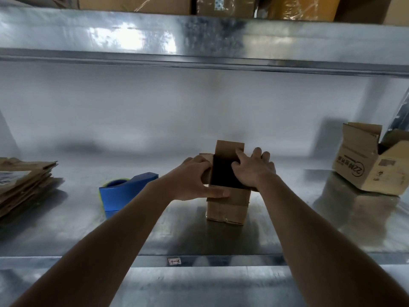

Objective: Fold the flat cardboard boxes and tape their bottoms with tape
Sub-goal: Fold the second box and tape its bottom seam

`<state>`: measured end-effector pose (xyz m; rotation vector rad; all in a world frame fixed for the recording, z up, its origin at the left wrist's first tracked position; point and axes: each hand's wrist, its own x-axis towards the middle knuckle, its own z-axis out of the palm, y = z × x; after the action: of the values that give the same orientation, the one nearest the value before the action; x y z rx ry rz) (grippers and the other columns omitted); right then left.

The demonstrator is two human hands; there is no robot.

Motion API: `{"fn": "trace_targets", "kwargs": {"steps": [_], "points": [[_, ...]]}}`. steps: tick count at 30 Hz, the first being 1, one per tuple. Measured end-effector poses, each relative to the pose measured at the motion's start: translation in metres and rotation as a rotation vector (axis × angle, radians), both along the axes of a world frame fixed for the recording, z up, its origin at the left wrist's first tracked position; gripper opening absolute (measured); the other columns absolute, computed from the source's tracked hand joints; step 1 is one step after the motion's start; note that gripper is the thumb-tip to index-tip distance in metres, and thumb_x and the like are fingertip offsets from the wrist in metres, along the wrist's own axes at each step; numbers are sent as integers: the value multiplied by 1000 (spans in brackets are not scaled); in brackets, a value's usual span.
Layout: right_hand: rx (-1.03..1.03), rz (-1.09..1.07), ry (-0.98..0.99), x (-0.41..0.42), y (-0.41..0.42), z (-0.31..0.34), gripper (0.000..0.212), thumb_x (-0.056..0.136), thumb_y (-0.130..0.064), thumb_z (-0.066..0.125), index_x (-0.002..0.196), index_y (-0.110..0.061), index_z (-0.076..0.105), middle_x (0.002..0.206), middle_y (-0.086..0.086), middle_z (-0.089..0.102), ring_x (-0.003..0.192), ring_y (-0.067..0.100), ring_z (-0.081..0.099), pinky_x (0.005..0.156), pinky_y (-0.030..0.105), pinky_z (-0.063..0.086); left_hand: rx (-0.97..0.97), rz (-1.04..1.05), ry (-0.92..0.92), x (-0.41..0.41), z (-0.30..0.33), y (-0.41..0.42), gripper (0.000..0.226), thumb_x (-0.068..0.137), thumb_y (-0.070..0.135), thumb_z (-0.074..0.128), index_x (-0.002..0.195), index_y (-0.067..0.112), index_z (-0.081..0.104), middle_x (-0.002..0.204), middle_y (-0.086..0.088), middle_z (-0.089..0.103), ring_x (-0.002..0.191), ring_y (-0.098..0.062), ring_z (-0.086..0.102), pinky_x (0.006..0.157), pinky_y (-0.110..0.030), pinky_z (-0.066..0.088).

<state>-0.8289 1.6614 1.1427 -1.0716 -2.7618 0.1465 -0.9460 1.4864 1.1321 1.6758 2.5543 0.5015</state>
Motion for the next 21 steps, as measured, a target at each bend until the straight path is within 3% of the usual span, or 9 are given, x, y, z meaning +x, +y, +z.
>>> {"fn": "trace_targets", "kwargs": {"steps": [4,11,14,16,18,21], "points": [[-26,-60,-15,-10,7,-1,61,103,-54,28,160,-35,27,156,18,27,144,38,23,111,49,31,3,3,29,-3,4,4,83,65,93,61,122,33,52,116,17,45,110,-11,44,87,-32,47],[-38,-94,-20,-20,7,1,57,100,-55,30,152,-32,39,150,17,35,138,37,29,108,48,31,7,-5,-4,1,6,2,63,70,87,65,106,39,45,104,26,40,107,-12,42,80,-30,39],[-74,-65,-5,-14,5,3,64,99,-63,29,154,-33,38,153,16,32,141,37,26,112,49,27,29,3,-38,2,2,1,66,72,88,62,116,39,51,115,19,46,113,-13,44,83,-31,40],[-93,-27,23,-3,3,6,64,98,-64,29,151,-31,42,152,15,31,141,37,25,111,50,27,52,14,-52,6,-2,0,77,77,87,58,133,35,53,130,15,49,123,-15,44,90,-32,40],[-75,30,47,10,-2,9,59,100,-59,31,145,-25,49,149,15,34,139,37,28,108,50,30,72,41,-50,16,-7,1,89,82,85,53,151,29,44,148,10,46,134,-17,40,102,-34,40],[-24,107,158,35,-9,5,42,103,-43,44,132,-16,57,135,12,47,125,35,47,98,45,42,83,88,-55,34,-12,5,98,83,88,41,158,25,36,160,5,40,144,-21,36,113,-39,38]]}}
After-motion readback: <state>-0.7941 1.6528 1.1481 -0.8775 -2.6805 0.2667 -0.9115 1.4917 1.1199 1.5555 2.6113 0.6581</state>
